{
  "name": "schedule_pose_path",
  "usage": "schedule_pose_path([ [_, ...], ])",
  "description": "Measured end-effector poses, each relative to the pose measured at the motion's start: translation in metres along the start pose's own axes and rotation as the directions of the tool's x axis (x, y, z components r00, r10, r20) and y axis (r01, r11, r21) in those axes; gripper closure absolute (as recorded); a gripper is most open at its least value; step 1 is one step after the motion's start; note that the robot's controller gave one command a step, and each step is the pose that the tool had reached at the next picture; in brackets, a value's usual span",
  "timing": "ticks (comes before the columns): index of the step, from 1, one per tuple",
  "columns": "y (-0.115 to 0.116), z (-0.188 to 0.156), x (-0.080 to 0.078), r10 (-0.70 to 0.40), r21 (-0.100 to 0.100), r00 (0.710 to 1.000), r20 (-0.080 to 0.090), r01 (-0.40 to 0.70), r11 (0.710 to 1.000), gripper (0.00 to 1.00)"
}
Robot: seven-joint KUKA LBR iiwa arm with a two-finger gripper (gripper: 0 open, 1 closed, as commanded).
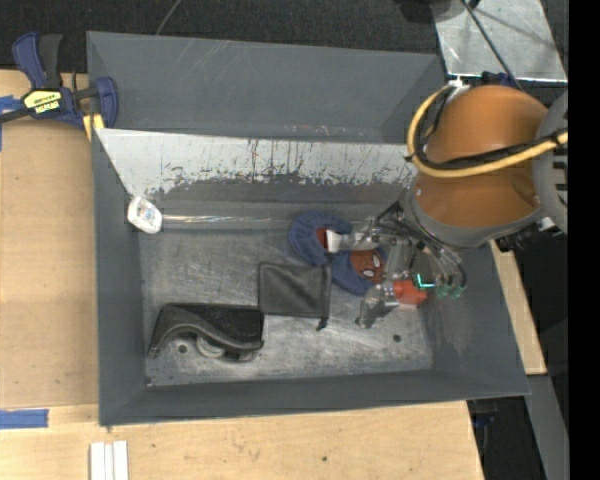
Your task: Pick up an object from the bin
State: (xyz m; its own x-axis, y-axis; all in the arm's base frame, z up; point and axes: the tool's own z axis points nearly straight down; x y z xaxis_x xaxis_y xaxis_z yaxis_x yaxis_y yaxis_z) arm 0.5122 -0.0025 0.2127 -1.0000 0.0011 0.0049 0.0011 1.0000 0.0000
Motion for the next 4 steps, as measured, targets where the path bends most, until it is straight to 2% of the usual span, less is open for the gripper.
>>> schedule_pose_path([
  [1, -0.024, 0.129, -0.072, -0.004, -0.001, 1.000, 0.015, 0.004, 1.000, 0.00],
  [2, -0.024, 0.121, -0.077, -0.003, -0.001, 0.999, 0.036, 0.003, 1.000, 1.00],
  [3, 0.014, -0.018, -0.034, -0.478, 0.006, 0.878, 0.012, 0.478, 0.878, 1.00],
  [4, 0.013, -0.016, -0.033, -0.475, 0.003, 0.880, 0.008, 0.475, 0.880, 0.00],
])
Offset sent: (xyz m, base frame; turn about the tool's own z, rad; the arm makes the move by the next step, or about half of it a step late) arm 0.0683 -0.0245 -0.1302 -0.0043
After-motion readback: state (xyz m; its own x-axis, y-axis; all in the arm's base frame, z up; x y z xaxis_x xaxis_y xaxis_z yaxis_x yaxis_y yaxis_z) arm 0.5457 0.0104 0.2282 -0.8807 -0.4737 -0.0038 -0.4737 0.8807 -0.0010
